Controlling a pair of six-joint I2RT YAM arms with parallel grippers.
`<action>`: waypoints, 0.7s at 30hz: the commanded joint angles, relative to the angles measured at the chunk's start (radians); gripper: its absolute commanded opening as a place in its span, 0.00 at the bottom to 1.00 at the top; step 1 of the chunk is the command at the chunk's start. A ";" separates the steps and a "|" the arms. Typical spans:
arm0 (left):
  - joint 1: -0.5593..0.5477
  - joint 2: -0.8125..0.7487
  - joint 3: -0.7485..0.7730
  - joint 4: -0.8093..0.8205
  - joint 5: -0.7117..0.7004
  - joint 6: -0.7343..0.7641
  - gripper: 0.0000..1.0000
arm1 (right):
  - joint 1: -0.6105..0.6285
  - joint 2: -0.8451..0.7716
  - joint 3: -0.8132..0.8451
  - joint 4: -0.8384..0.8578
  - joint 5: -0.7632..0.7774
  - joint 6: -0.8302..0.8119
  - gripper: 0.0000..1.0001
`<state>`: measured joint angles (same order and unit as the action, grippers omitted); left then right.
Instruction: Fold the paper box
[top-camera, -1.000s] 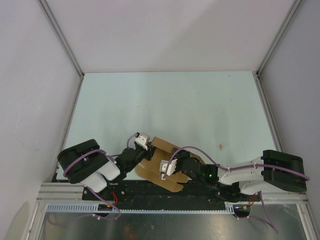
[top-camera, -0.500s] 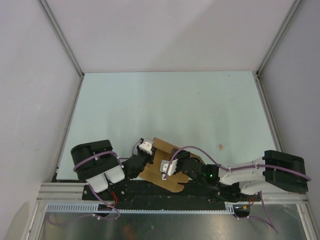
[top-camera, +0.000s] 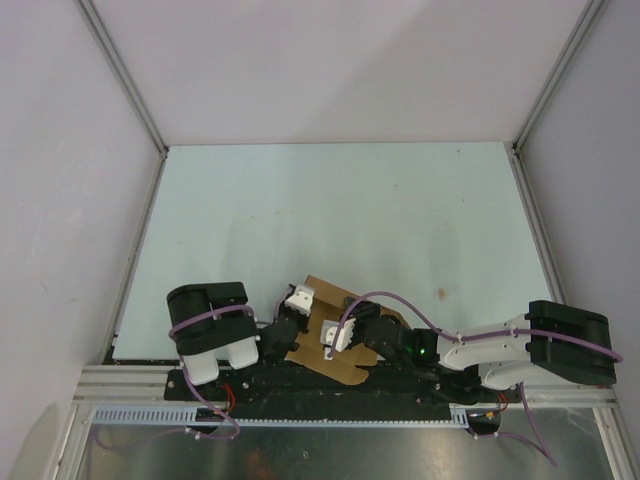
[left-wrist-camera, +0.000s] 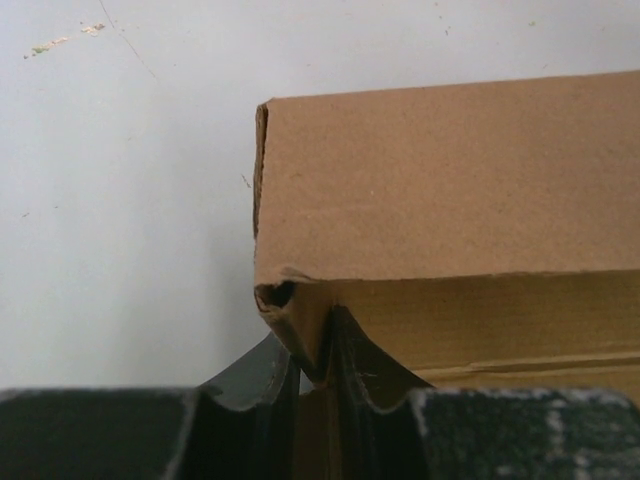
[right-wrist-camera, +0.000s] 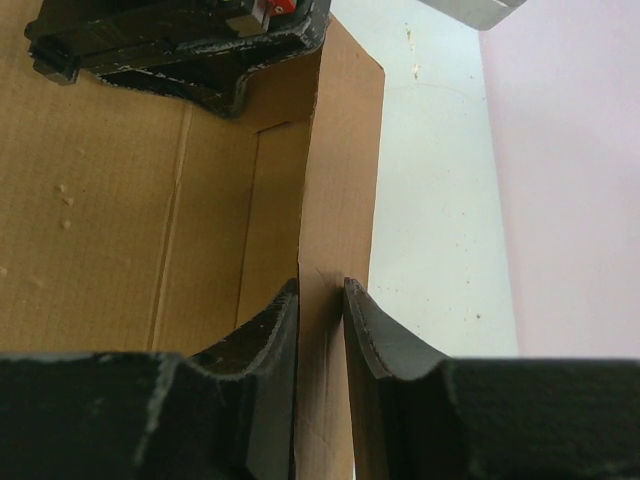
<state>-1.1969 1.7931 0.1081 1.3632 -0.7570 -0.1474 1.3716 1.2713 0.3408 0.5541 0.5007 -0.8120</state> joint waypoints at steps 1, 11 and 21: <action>-0.024 0.005 0.015 0.220 -0.007 0.025 0.25 | 0.009 0.013 -0.016 -0.026 -0.074 0.054 0.26; -0.030 0.012 0.050 0.235 -0.004 0.048 0.33 | 0.009 0.016 -0.016 -0.023 -0.076 0.062 0.27; -0.030 -0.006 0.058 0.251 -0.039 0.068 0.28 | 0.009 0.022 -0.017 -0.022 -0.083 0.066 0.26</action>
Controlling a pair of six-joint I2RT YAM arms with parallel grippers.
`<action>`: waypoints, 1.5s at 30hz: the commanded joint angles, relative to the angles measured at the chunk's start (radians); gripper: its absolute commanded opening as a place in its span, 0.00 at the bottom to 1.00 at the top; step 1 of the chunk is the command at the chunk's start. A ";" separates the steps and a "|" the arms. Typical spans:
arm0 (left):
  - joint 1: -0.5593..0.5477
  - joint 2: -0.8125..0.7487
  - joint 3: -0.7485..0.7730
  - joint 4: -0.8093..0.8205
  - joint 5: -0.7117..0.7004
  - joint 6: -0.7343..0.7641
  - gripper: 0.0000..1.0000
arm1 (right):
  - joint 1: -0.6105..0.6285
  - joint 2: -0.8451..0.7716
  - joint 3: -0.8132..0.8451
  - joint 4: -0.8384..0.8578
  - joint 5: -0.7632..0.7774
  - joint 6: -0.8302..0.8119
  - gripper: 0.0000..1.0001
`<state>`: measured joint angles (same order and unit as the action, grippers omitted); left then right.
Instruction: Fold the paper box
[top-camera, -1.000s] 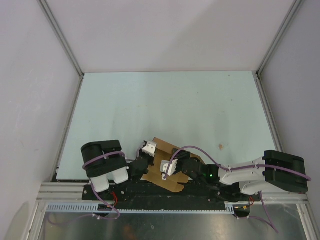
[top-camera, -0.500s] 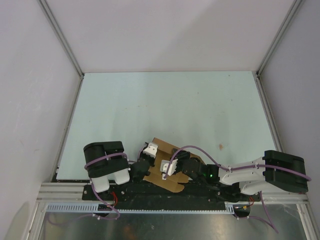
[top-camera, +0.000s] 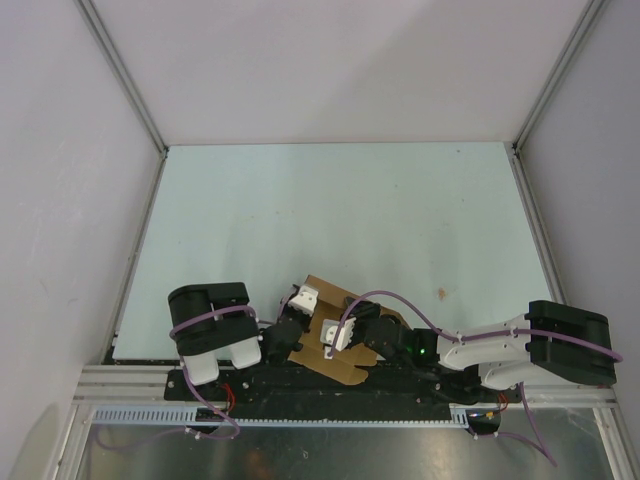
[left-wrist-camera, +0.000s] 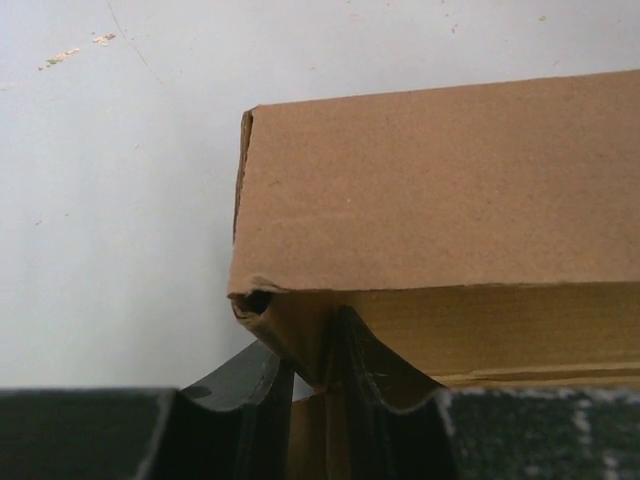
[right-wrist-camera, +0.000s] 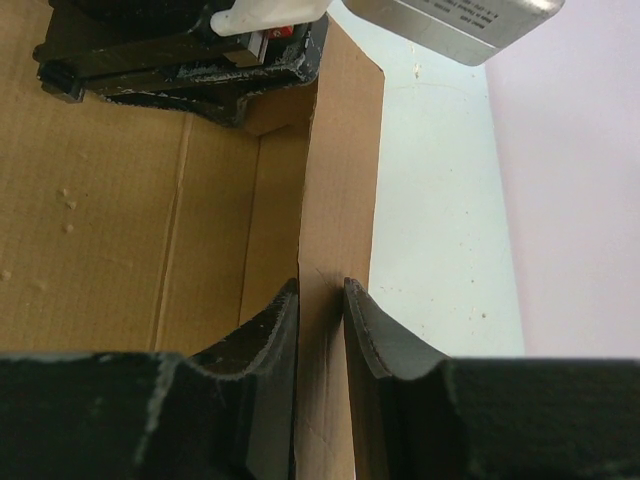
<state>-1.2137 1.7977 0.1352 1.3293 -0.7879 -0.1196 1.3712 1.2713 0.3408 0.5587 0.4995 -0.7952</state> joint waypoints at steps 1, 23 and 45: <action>-0.015 -0.011 0.030 0.289 -0.011 0.043 0.27 | 0.009 0.022 -0.017 -0.029 -0.084 0.050 0.27; -0.014 -0.050 0.032 0.332 -0.027 0.081 0.37 | 0.009 0.040 -0.016 -0.017 -0.090 0.056 0.27; -0.015 -0.061 0.044 0.341 -0.039 0.112 0.06 | 0.012 0.048 -0.016 -0.010 -0.098 0.060 0.27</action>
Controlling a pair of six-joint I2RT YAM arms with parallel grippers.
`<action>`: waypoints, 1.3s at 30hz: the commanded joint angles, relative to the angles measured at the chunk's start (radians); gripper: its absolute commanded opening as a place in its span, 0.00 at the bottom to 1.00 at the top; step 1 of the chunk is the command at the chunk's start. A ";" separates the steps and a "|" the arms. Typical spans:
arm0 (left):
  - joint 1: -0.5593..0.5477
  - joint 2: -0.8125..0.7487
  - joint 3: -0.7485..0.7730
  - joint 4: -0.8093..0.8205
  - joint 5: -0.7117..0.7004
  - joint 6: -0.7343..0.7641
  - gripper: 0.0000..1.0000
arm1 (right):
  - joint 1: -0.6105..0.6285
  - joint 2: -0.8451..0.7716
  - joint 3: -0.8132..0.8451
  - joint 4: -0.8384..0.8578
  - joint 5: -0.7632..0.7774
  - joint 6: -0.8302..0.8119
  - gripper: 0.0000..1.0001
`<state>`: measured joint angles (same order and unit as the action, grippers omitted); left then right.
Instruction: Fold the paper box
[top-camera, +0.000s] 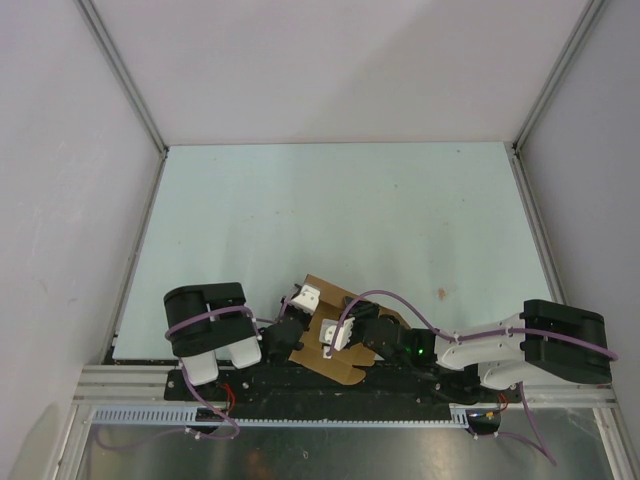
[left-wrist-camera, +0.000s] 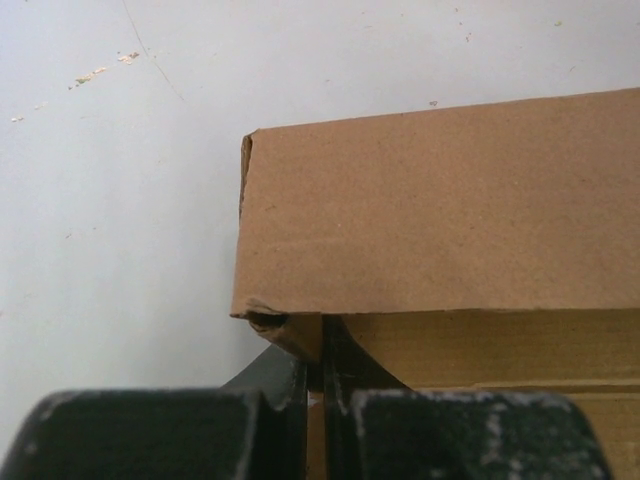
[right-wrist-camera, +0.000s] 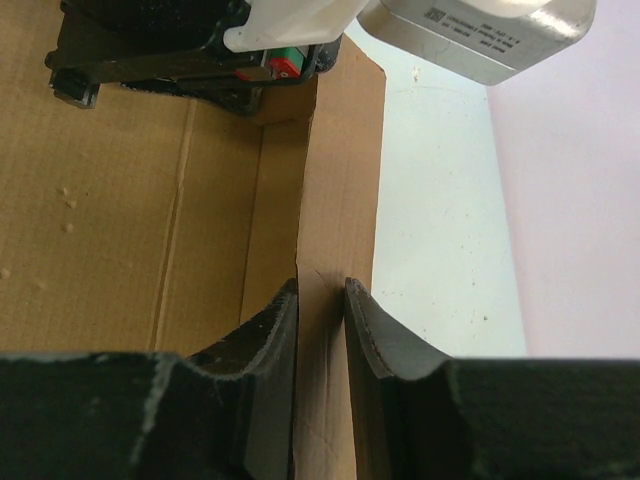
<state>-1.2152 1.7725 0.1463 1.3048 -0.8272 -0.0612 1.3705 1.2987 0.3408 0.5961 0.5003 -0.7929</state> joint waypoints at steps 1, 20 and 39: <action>-0.014 -0.041 0.027 0.366 0.006 0.051 0.11 | 0.012 0.019 -0.016 -0.047 -0.098 0.058 0.27; -0.038 -0.372 -0.283 0.355 0.163 -0.143 0.53 | 0.012 0.005 -0.017 -0.033 -0.115 0.066 0.45; -0.046 -0.728 -0.323 -0.159 0.211 -0.229 0.47 | 0.006 -0.016 -0.016 0.005 -0.128 0.066 0.54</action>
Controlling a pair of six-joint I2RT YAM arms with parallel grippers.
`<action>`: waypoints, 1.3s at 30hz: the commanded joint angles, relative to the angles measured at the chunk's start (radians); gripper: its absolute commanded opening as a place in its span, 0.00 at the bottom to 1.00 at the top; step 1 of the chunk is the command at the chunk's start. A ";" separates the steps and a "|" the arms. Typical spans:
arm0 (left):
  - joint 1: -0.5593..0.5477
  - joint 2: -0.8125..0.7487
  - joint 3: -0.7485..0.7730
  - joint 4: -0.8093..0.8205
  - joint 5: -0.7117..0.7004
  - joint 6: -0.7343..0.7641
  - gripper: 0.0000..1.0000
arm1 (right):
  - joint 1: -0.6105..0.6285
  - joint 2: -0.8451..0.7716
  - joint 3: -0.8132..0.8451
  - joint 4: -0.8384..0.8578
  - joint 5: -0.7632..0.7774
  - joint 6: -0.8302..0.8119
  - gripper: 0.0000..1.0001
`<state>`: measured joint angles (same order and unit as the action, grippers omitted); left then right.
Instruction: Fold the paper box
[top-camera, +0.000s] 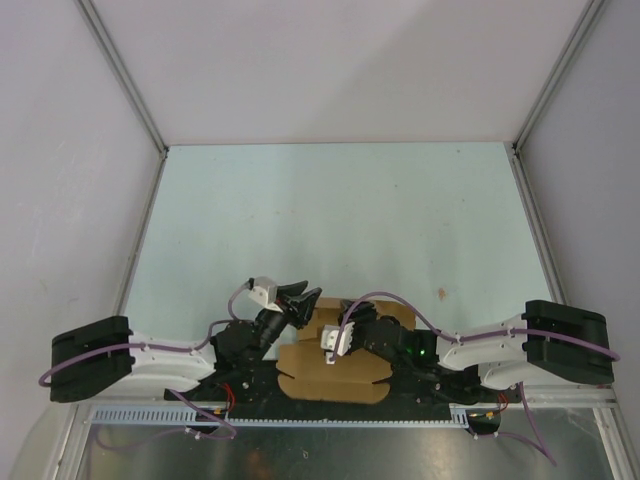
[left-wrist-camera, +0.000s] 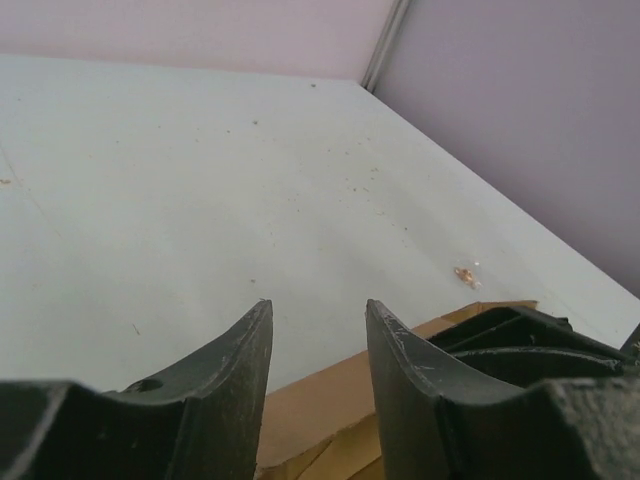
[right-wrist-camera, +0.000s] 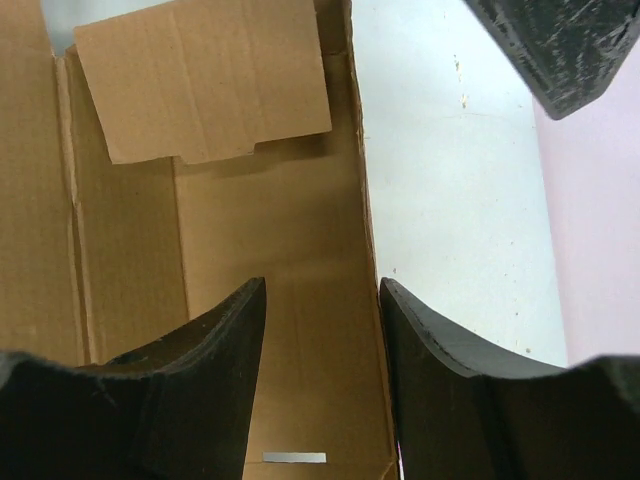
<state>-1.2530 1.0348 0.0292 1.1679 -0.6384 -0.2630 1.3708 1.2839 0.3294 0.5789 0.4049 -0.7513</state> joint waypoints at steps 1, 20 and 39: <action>-0.008 0.025 -0.204 -0.024 0.022 -0.030 0.47 | 0.004 -0.003 -0.004 0.022 -0.031 0.026 0.54; -0.010 -0.281 -0.180 -0.202 -0.007 0.007 0.44 | 0.062 -0.116 -0.004 -0.097 -0.048 0.070 0.52; -0.008 -0.417 -0.206 -0.320 -0.012 -0.044 0.43 | 0.106 0.012 -0.004 0.010 0.170 0.000 0.25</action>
<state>-1.2549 0.6216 0.0296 0.8497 -0.6334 -0.2970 1.4712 1.2575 0.3252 0.5636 0.5026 -0.7380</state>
